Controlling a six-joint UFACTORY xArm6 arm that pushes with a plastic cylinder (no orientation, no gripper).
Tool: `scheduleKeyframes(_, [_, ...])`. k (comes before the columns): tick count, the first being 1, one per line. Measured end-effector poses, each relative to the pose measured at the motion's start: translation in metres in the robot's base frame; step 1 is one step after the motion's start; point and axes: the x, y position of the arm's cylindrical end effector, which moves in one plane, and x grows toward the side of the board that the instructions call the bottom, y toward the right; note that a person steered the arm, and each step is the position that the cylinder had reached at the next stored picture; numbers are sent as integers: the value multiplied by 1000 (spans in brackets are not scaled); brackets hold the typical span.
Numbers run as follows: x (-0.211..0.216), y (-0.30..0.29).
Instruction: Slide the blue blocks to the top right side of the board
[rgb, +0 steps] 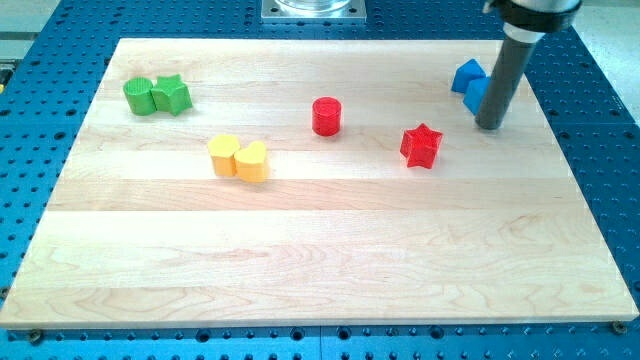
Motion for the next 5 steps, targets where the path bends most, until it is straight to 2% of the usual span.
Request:
scheduleKeyframes(1, [-55, -10])
scheduleKeyframes(2, [-40, -8])
scheduleKeyframes(3, [13, 14])
scheduleKeyframes(4, [70, -12])
scheduleKeyframes(5, [48, -77])
